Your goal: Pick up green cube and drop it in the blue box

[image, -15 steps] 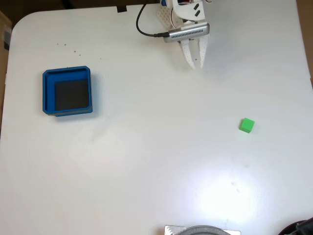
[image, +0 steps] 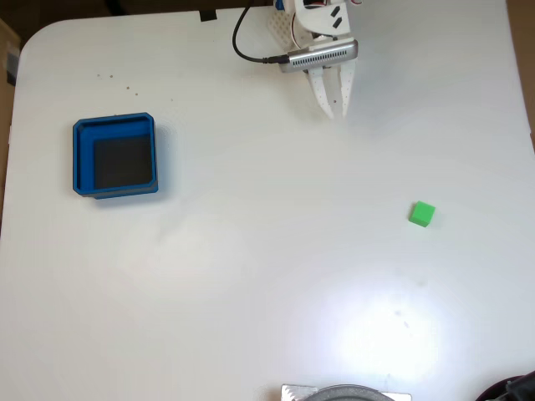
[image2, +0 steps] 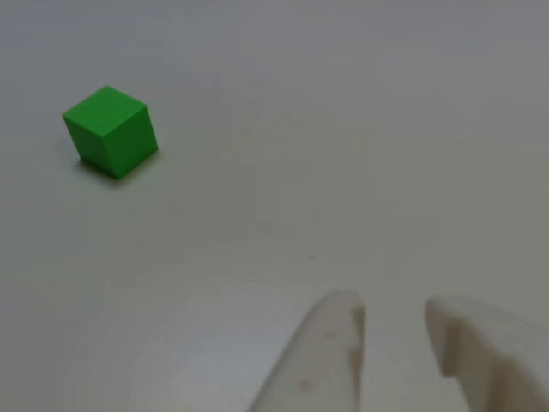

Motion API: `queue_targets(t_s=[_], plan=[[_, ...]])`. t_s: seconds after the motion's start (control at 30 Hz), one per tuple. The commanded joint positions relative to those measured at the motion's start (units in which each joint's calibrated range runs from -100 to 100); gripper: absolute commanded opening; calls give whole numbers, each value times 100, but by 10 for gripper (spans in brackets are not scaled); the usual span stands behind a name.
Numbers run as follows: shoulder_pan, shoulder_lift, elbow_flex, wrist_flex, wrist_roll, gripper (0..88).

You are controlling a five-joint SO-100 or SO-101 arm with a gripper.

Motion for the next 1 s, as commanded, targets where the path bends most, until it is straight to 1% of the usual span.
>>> queue_targets(t_s=[0.0, 0.43, 0.7, 0.97], plan=[[-7, -117, 54, -84, -5, 23], [-98, -117, 63, -84, -5, 23], [-679, -117, 63, -84, -5, 23], [-846, 84, 45, -76, 0, 22]])
